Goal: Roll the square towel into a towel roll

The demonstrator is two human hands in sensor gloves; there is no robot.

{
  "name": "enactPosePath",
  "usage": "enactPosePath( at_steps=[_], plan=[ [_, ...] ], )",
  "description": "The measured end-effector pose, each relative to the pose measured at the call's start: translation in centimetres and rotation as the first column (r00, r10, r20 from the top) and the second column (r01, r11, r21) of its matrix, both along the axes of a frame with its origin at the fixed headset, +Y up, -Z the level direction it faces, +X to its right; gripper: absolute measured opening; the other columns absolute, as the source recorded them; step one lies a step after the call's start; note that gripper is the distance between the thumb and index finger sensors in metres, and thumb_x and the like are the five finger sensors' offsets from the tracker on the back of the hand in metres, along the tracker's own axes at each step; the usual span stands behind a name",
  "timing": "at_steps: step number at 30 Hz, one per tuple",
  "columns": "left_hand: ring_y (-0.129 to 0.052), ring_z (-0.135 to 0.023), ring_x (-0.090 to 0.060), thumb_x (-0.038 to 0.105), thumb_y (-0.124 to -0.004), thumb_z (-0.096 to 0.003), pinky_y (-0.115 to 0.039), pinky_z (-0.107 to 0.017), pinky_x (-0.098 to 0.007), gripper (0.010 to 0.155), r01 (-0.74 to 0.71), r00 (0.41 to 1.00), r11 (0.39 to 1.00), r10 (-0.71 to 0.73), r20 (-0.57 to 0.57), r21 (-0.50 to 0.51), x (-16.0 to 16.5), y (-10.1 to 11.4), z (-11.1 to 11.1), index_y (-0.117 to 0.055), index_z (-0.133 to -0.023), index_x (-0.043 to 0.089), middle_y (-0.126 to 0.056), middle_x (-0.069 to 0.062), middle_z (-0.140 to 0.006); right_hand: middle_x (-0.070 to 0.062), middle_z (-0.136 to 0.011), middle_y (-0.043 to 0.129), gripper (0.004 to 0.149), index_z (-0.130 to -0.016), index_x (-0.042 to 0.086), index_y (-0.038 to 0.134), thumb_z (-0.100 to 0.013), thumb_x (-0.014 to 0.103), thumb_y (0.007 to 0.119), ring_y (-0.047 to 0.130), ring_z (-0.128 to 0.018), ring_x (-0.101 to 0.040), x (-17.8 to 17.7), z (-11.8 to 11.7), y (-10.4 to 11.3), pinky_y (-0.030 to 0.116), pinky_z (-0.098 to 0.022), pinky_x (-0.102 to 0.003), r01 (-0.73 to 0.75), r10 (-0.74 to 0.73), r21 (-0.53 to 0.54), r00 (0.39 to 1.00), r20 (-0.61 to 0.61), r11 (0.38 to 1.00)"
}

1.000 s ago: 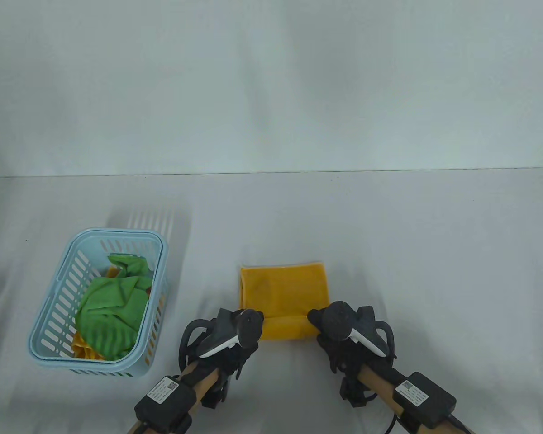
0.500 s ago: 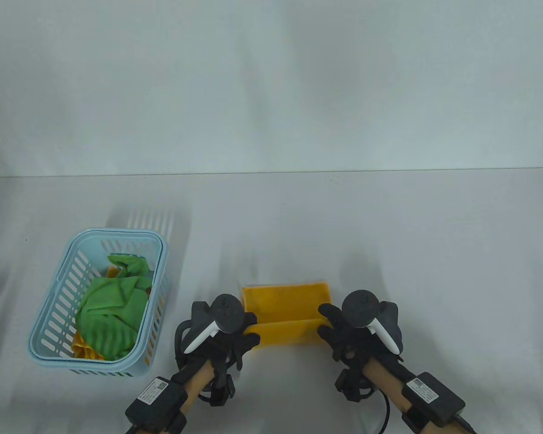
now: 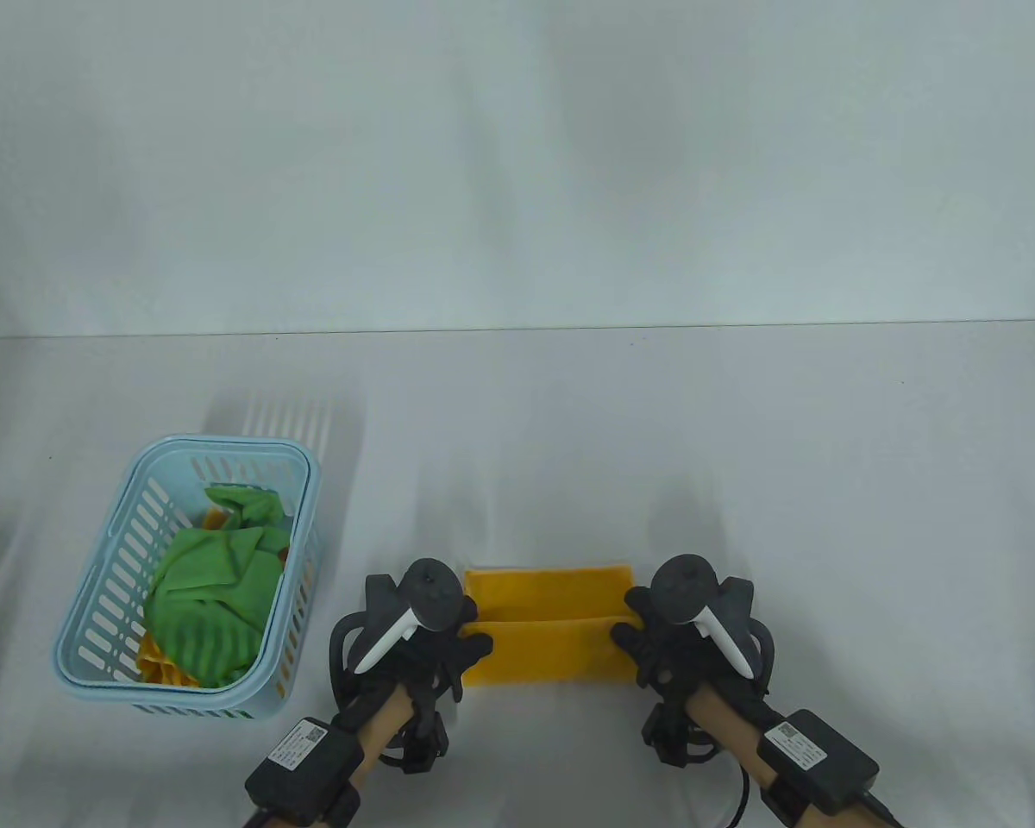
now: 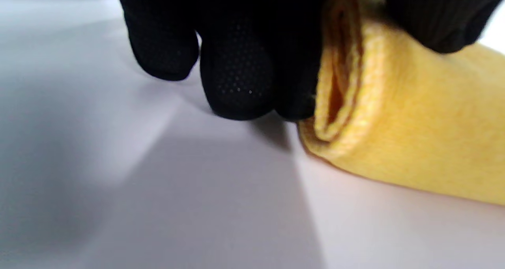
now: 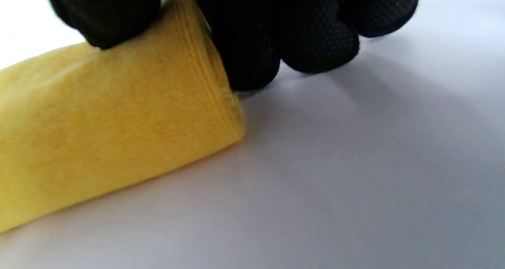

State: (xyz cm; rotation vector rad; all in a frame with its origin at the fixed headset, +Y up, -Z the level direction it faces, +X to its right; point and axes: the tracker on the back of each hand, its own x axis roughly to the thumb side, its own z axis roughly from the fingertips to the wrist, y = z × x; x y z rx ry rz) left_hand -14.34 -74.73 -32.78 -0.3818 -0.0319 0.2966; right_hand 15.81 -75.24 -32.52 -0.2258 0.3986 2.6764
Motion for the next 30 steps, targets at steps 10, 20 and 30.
enactPosePath(
  at_steps=[10,20,30],
  plan=[
    [-0.096,-0.079,-0.02,0.058,-0.075,-0.035,-0.074,-0.067,-0.049,0.071,0.042,0.999,0.995,-0.039,-0.036,0.091,-1.1,1.0,0.0,-0.066,-0.1,0.032,-0.088,0.008,-0.092,0.001,-0.079,0.088,0.065,-0.092,0.032,0.064,-0.032,0.053,0.077,0.086,-0.071,-0.028,0.9,0.0,1.5,0.067,-0.06,-0.054,0.063,-0.064,0.045,0.998,0.018,0.997],
    [-0.079,-0.096,-0.022,0.057,-0.077,-0.0333,-0.067,-0.073,-0.05,0.073,0.113,0.952,0.953,-0.185,0.246,0.279,2.9,3.0,2.4,-0.06,-0.102,0.038,-0.069,0.008,-0.105,0.006,-0.098,0.068,0.067,-0.094,0.037,0.056,-0.033,0.047,0.08,0.065,-0.095,-0.031,-2.5,2.2,3.0,0.056,-0.069,-0.057,0.026,0.004,0.108,0.963,-0.269,0.994],
    [-0.069,-0.102,-0.022,0.056,-0.077,-0.0333,-0.062,-0.076,-0.05,0.08,0.275,0.884,0.933,-0.34,0.319,0.234,4.4,-0.1,2.3,-0.048,-0.105,0.037,-0.055,0.008,-0.111,0.009,-0.104,0.058,0.068,-0.095,0.038,0.054,-0.033,0.048,0.08,0.054,-0.101,-0.031,-4.0,2.3,0.8,0.049,-0.072,-0.058,-0.172,0.183,0.063,0.924,-0.335,0.983]
  ],
)
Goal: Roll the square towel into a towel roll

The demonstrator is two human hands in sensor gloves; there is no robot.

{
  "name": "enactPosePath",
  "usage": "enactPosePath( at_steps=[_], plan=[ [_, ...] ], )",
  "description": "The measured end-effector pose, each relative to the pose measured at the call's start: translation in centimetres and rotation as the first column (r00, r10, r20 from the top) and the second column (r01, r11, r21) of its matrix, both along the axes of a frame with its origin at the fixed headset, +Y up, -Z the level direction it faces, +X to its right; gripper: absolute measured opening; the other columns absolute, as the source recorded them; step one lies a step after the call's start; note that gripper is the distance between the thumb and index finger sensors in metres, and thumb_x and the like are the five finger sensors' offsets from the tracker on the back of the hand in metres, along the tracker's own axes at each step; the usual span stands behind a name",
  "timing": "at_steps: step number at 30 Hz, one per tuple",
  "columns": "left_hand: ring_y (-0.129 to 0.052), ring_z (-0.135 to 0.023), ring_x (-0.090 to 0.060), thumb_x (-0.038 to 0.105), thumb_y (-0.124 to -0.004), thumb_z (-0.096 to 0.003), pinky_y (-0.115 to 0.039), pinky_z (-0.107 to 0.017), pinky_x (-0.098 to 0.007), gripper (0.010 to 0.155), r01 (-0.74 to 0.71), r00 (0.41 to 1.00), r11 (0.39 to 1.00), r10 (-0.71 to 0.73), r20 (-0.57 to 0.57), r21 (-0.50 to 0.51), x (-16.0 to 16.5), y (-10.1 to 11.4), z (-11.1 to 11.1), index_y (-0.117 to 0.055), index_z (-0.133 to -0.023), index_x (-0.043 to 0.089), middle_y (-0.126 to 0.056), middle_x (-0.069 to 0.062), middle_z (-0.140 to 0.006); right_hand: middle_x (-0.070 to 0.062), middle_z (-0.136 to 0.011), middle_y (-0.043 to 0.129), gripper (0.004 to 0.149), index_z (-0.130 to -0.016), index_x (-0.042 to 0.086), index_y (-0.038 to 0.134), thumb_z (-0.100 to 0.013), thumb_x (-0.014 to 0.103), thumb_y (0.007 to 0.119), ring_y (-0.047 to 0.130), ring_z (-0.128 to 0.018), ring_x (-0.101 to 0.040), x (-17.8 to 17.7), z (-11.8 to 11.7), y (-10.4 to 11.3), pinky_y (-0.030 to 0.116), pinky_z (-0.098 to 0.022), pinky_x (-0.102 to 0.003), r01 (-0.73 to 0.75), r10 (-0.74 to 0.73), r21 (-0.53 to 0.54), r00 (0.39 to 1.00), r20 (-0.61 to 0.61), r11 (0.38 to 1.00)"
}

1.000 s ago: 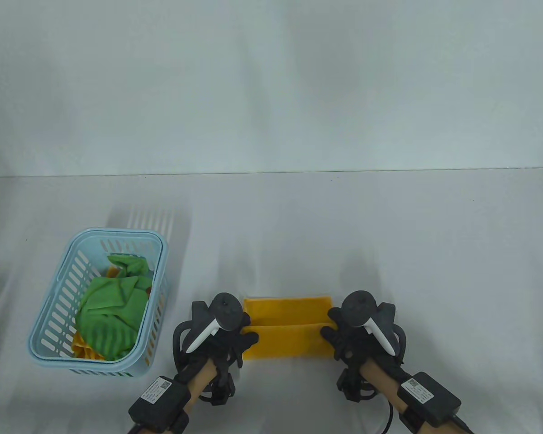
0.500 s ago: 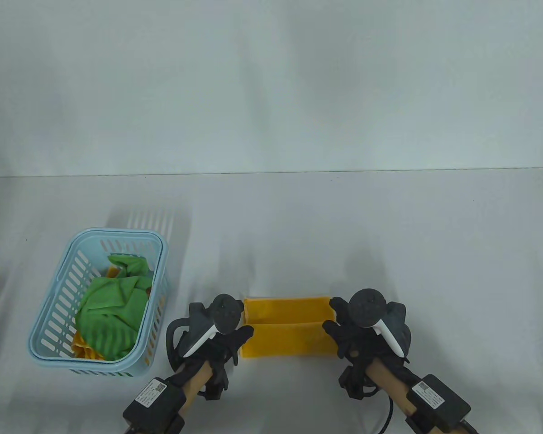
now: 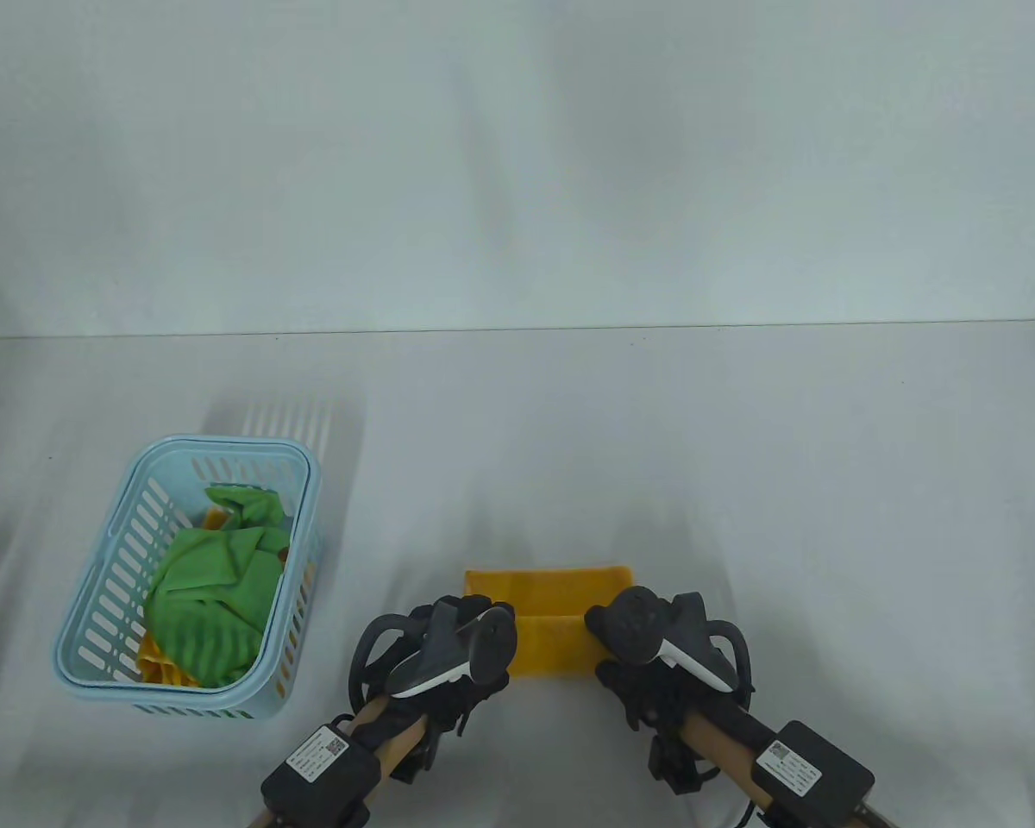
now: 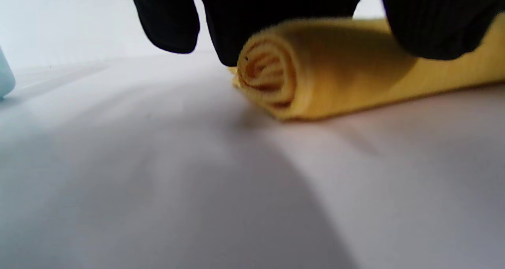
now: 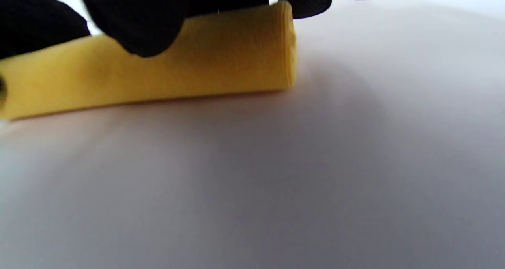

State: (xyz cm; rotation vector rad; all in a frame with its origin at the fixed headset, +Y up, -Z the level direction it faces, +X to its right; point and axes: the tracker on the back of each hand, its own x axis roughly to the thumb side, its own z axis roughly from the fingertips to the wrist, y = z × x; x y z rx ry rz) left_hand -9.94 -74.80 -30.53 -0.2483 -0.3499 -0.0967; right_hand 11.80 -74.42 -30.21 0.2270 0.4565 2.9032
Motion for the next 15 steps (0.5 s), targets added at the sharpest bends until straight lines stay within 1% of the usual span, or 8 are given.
enactPosePath(
  at_steps=[5,8,10,12,15],
  plan=[
    [-0.061,-0.105,-0.021,0.056,-0.079,-0.0329,-0.059,-0.078,-0.049,0.086,0.043,0.999,0.999,-0.043,-0.004,-0.025,0.1,-0.9,-0.2,-0.039,-0.106,0.037,-0.046,0.008,-0.113,0.01,-0.106,0.047,0.078,-0.097,0.04,0.043,-0.03,0.051,0.082,0.046,-0.104,-0.03,-0.4,-0.2,-1.0,0.046,-0.074,-0.058,-0.086,0.086,-0.01,0.996,-0.021,0.996],
    [-0.059,-0.106,-0.021,0.055,-0.079,-0.0333,-0.058,-0.079,-0.049,0.087,0.071,0.997,0.997,-0.071,0.002,-0.021,0.2,-1.1,-0.3,-0.036,-0.107,0.037,-0.043,0.008,-0.113,0.011,-0.107,0.043,0.081,-0.097,0.041,0.039,-0.031,0.049,0.084,0.045,-0.104,-0.029,-0.5,-0.2,-1.3,0.046,-0.074,-0.057,-0.132,0.132,0.004,0.991,-0.031,0.991],
    [-0.06,-0.105,-0.02,0.052,-0.077,-0.036,-0.058,-0.079,-0.049,0.083,0.062,0.998,0.998,-0.062,-0.006,-0.016,0.2,-1.0,-0.3,-0.037,-0.106,0.037,-0.044,0.009,-0.113,0.012,-0.106,0.045,0.074,-0.096,0.042,0.041,-0.034,0.044,0.081,0.046,-0.104,-0.028,-0.5,-0.3,-1.3,0.047,-0.074,-0.057,-0.122,0.122,0.024,0.992,-0.018,0.992],
    [-0.061,-0.105,-0.02,0.052,-0.075,-0.0368,-0.059,-0.078,-0.049,0.08,0.053,0.999,0.998,-0.054,-0.007,-0.022,0.1,-0.9,-0.3,-0.039,-0.107,0.038,-0.045,0.009,-0.113,0.01,-0.106,0.049,0.068,-0.096,0.04,0.044,-0.037,0.041,0.076,0.05,-0.102,-0.029,-0.4,-0.4,-1.2,0.048,-0.073,-0.057,-0.088,0.088,0.035,0.996,-0.013,0.996],
    [-0.064,-0.102,-0.02,0.053,-0.074,-0.0371,-0.06,-0.077,-0.048,0.076,0.012,1.0,0.999,-0.013,-0.028,-0.044,-0.3,-0.5,-0.6,-0.044,-0.106,0.04,-0.048,0.009,-0.11,0.008,-0.105,0.057,0.065,-0.097,0.038,0.048,-0.038,0.04,0.075,0.056,-0.102,-0.029,0.0,-0.7,-0.7,0.052,-0.072,-0.057,-0.033,0.033,0.047,0.999,0.008,0.998]
  ],
)
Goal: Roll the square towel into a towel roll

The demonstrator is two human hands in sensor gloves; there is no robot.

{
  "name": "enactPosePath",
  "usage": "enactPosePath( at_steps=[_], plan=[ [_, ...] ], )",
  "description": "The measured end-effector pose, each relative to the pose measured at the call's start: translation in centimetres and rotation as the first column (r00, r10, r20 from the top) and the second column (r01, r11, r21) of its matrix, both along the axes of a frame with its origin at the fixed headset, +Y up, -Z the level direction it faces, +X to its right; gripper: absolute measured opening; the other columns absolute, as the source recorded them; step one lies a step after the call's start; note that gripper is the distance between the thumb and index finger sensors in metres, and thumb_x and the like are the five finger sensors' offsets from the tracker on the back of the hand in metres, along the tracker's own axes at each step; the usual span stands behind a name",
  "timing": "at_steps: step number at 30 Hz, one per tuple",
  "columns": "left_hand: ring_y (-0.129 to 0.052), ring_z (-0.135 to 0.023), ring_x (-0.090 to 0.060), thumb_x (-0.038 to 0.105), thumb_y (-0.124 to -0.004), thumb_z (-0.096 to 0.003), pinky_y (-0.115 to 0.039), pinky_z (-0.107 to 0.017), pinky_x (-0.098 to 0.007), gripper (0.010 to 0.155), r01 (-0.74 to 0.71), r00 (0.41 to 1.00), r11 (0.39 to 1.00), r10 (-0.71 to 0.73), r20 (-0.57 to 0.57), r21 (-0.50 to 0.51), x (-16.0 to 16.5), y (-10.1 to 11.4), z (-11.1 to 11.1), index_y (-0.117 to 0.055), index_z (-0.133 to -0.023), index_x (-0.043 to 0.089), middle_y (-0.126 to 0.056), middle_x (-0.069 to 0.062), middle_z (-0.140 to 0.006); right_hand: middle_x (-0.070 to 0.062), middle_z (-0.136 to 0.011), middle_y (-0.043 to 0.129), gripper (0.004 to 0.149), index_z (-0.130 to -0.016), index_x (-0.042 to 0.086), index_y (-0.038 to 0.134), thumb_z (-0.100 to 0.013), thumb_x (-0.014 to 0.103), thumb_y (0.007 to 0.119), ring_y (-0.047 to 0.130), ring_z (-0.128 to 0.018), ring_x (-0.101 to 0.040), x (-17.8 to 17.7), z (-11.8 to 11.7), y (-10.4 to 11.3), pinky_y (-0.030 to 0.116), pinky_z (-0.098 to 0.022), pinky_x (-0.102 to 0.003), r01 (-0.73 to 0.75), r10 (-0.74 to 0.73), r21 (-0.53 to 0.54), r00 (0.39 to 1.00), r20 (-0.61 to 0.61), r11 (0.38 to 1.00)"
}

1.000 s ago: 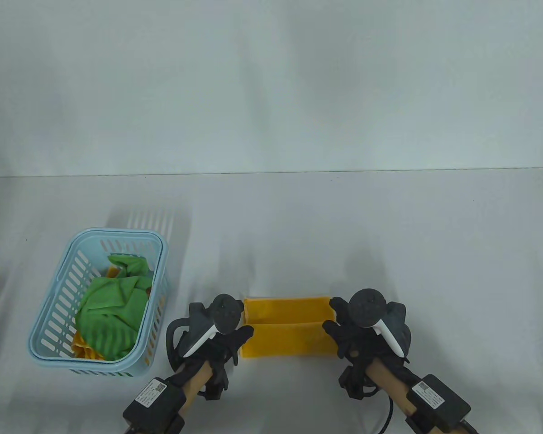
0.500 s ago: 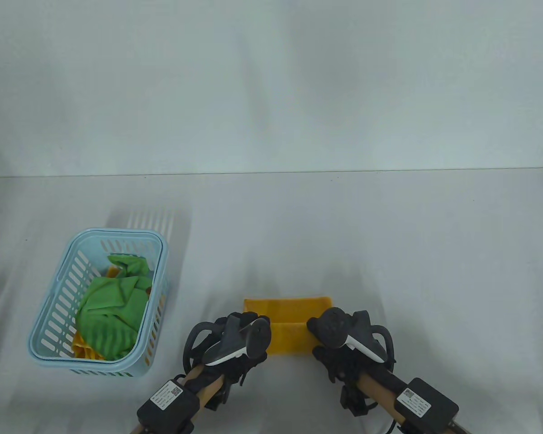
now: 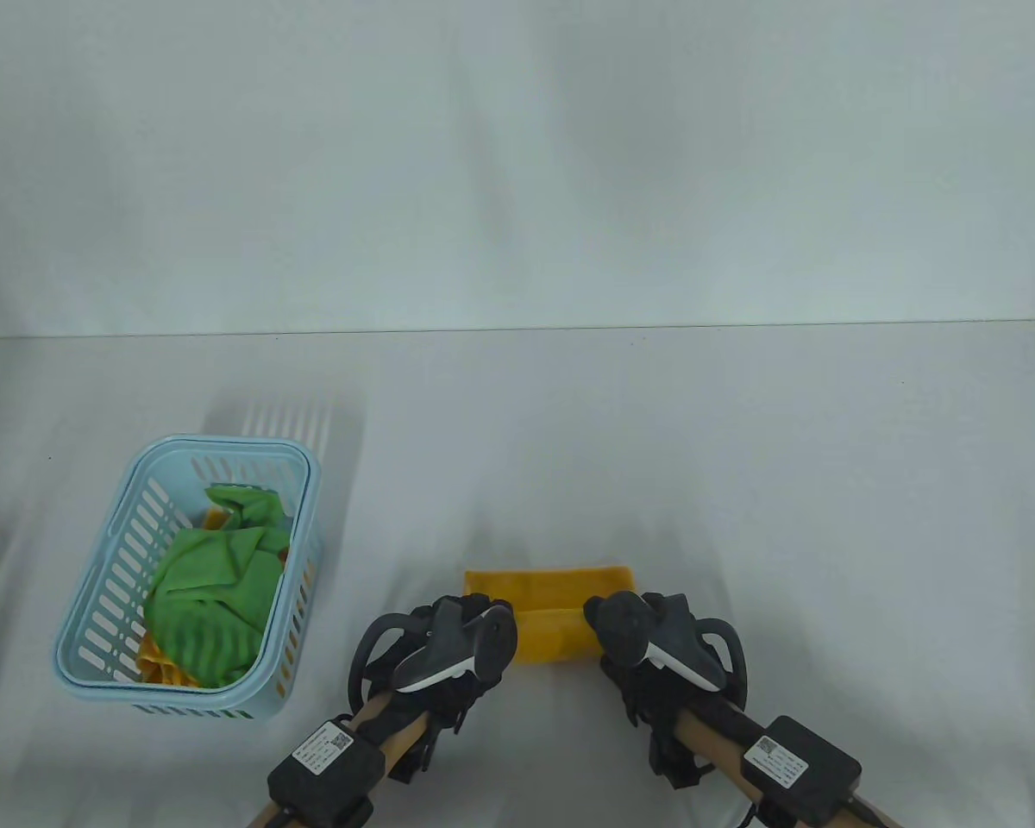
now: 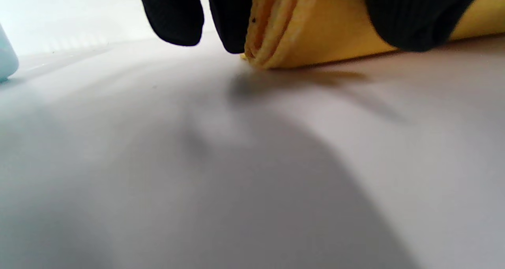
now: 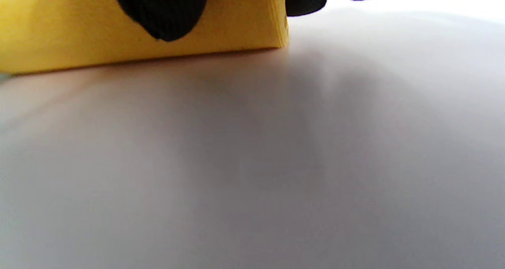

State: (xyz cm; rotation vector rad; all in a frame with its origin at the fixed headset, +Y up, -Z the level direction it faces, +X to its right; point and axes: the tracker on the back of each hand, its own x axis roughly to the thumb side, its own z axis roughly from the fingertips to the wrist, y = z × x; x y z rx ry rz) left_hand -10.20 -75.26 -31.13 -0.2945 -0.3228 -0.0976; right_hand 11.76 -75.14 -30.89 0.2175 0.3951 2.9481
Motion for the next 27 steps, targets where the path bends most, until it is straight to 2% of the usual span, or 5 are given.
enactPosePath(
  at_steps=[6,13,17,21,27],
  plan=[
    [-0.073,-0.096,-0.021,0.054,-0.075,-0.0359,-0.063,-0.075,-0.05,0.075,-0.162,0.986,0.981,0.155,-0.067,-0.105,-1.2,0.7,-0.5,-0.051,-0.105,0.037,-0.06,0.007,-0.106,0.005,-0.099,0.072,0.066,-0.096,0.037,0.051,-0.035,0.045,0.077,0.07,-0.096,-0.028,1.6,-0.8,0.8,0.06,-0.068,-0.056,0.166,-0.163,-0.035,0.984,0.071,0.985],
    [-0.091,-0.084,-0.019,0.056,-0.075,-0.0352,-0.071,-0.07,-0.05,0.074,-0.352,0.925,0.924,0.32,-0.205,-0.147,-2.9,1.2,-1.2,-0.06,-0.103,0.032,-0.083,0.008,-0.096,0.004,-0.092,0.079,0.067,-0.095,0.035,0.057,-0.033,0.051,0.077,0.077,-0.087,-0.029,3.8,-1.6,0.6,0.063,-0.066,-0.054,0.368,-0.339,-0.093,0.911,0.234,0.925],
    [-0.1,-0.073,-0.018,0.057,-0.076,-0.0346,-0.076,-0.066,-0.048,0.073,-0.386,0.904,0.909,0.339,-0.259,-0.159,-3.4,1.1,-1.4,-0.065,-0.101,0.028,-0.093,0.009,-0.085,0.002,-0.078,0.09,0.066,-0.093,0.033,0.063,-0.032,0.053,0.078,0.087,-0.074,-0.027,4.1,-1.7,0.6,0.068,-0.061,-0.053,0.364,-0.328,-0.107,0.908,0.261,0.925],
    [-0.103,-0.062,-0.017,0.056,-0.077,-0.0344,-0.078,-0.063,-0.048,0.073,-0.393,0.898,0.896,0.327,-0.294,-0.205,-3.6,0.7,-1.6,-0.068,-0.1,0.025,-0.098,0.009,-0.075,0.002,-0.066,0.095,0.065,-0.091,0.032,0.066,-0.032,0.055,0.077,0.091,-0.063,-0.025,3.8,-1.6,0.2,0.07,-0.059,-0.053,0.331,-0.274,-0.187,0.921,0.276,0.925],
    [-0.101,-0.059,-0.017,0.058,-0.076,-0.0342,-0.076,-0.063,-0.048,0.074,-0.355,0.907,0.915,0.287,-0.308,-0.192,-3.7,0.5,-1.9,-0.067,-0.101,0.026,-0.096,0.009,-0.072,0.003,-0.062,0.095,0.065,-0.089,0.035,0.069,-0.03,0.058,0.078,0.09,-0.061,-0.025,3.9,-1.5,0.2,0.07,-0.058,-0.052,0.262,-0.199,-0.165,0.926,0.321,0.951]
  ],
)
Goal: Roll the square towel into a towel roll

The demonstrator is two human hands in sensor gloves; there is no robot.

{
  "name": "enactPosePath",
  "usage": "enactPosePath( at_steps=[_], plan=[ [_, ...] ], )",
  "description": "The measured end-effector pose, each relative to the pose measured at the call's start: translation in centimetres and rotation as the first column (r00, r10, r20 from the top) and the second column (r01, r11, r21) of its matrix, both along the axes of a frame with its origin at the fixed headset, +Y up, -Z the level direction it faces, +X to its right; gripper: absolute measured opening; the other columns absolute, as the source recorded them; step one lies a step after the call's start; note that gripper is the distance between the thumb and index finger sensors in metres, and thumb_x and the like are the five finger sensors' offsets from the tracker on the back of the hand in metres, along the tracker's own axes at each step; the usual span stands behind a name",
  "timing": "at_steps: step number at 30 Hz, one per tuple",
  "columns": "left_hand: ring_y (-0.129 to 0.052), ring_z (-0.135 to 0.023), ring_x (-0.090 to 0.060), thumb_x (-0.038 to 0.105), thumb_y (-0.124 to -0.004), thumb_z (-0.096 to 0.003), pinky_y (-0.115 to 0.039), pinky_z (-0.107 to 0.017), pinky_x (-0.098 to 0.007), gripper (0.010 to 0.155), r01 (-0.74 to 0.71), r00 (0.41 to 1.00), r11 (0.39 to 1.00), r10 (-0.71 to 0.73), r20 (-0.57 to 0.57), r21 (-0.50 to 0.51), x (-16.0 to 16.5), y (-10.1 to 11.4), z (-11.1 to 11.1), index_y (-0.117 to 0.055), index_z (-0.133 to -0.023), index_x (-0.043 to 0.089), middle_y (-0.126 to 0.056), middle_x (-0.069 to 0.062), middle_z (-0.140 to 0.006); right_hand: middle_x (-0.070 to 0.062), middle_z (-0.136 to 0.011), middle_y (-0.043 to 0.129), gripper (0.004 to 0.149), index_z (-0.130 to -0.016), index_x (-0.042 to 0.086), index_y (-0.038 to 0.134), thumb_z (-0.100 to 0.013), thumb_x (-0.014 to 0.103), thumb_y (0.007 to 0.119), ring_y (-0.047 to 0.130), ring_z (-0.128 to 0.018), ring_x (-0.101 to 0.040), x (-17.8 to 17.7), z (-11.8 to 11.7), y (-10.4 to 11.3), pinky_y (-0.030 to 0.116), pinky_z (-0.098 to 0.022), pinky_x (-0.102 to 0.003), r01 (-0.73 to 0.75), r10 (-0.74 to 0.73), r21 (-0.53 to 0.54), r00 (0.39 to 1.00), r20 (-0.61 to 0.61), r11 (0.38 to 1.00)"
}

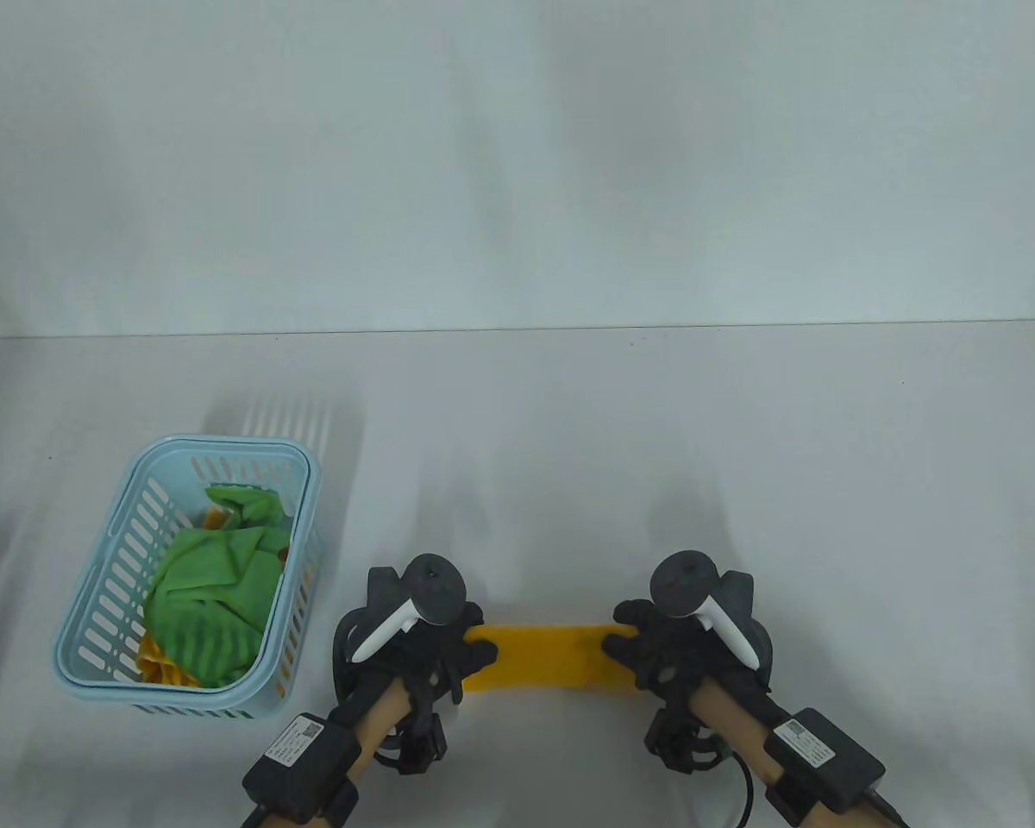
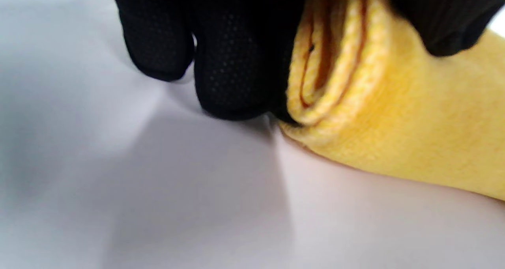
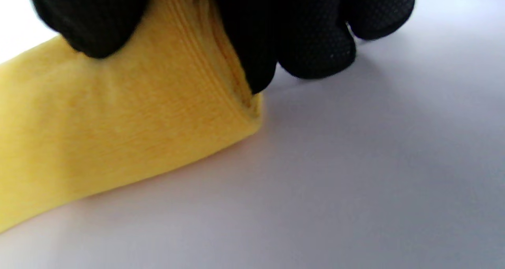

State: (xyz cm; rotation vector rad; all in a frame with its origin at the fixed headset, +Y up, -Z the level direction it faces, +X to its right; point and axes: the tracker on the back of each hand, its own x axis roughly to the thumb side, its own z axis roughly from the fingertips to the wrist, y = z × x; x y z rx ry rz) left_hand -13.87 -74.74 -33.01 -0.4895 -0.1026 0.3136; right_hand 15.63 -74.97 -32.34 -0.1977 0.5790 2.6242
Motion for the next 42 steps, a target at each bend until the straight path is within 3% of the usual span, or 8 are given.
enactPosePath(
  at_steps=[4,14,24,29,36,39,42],
  plan=[
    [-0.098,-0.062,-0.017,0.059,-0.074,-0.0343,-0.075,-0.065,-0.048,0.076,0.093,0.995,0.993,-0.09,-0.046,0.076,-0.6,0.0,-0.2,-0.063,-0.102,0.028,-0.093,0.01,-0.076,0.002,-0.069,0.089,0.065,-0.09,0.035,0.068,-0.03,0.057,0.078,0.084,-0.066,-0.026,0.3,-0.1,-0.2,0.065,-0.061,-0.053,-0.031,0.03,0.047,0.999,0.04,0.998],
    [-0.094,-0.079,-0.022,0.06,-0.073,-0.0354,-0.073,-0.067,-0.05,0.073,0.12,0.989,0.981,-0.104,-0.104,0.156,-1.7,0.9,-0.2,-0.064,-0.102,0.03,-0.087,0.006,-0.092,0.001,-0.087,0.081,0.068,-0.093,0.034,0.063,-0.031,0.056,0.078,0.079,-0.08,-0.03,1.5,-0.4,0.6,0.063,-0.064,-0.055,0.023,-0.029,0.072,0.996,0.079,0.997],
    [-0.085,-0.092,-0.027,0.065,-0.073,-0.0328,-0.069,-0.071,-0.054,0.079,0.132,0.991,0.954,-0.122,-0.054,0.268,-0.7,2.7,0.8,-0.06,-0.104,0.033,-0.076,0.004,-0.104,0.002,-0.096,0.072,0.071,-0.095,0.035,0.057,-0.031,0.057,0.076,0.07,-0.09,-0.032,1.5,0.1,2.3,0.058,-0.067,-0.057,0.034,-0.042,0.143,0.998,0.054,0.989],
    [-0.081,-0.097,-0.029,0.068,-0.073,-0.031,-0.066,-0.072,-0.055,0.083,0.113,0.994,0.934,-0.106,-0.037,0.34,-0.6,4.1,1.5,-0.059,-0.105,0.033,-0.072,0.003,-0.107,0.002,-0.1,0.064,0.073,-0.097,0.036,0.052,-0.031,0.057,0.076,0.063,-0.094,-0.033,0.9,1.0,3.7,0.053,-0.069,-0.058,0.052,-0.052,0.201,0.999,-0.001,0.978],
    [-0.078,-0.099,-0.03,0.069,-0.072,-0.031,-0.065,-0.073,-0.056,0.084,0.065,0.998,0.895,-0.057,-0.031,0.442,-0.7,6.4,2.4,-0.058,-0.106,0.033,-0.07,0.003,-0.109,0.003,-0.105,0.052,0.079,-0.099,0.037,0.043,-0.03,0.059,0.076,0.054,-0.099,-0.032,-2.1,2.8,5.3,0.049,-0.071,-0.058,-0.009,0.049,0.288,0.99,-0.132,0.957],
    [-0.078,-0.099,-0.03,0.069,-0.072,-0.0313,-0.065,-0.073,-0.056,0.084,0.055,0.998,0.872,-0.046,-0.03,0.487,-0.8,7.3,2.7,-0.058,-0.106,0.033,-0.07,0.003,-0.109,0.005,-0.107,0.046,0.079,-0.099,0.038,0.039,-0.031,0.058,0.076,0.048,-0.102,-0.032,-4.3,2.9,4.8,0.047,-0.072,-0.058,0.008,0.072,0.279,0.959,-0.275,0.96],
    [-0.078,-0.099,-0.03,0.069,-0.072,-0.0316,-0.065,-0.073,-0.056,0.084,0.037,0.999,0.858,-0.028,-0.026,0.513,-1.0,7.9,3.0,-0.058,-0.106,0.033,-0.07,0.003,-0.109,0.005,-0.108,0.045,0.081,-0.099,0.038,0.037,-0.031,0.059,0.075,0.046,-0.103,-0.032,-6.6,2.8,3.9,0.046,-0.073,-0.058,-0.085,0.164,0.245,0.933,-0.321,0.966]
  ],
)
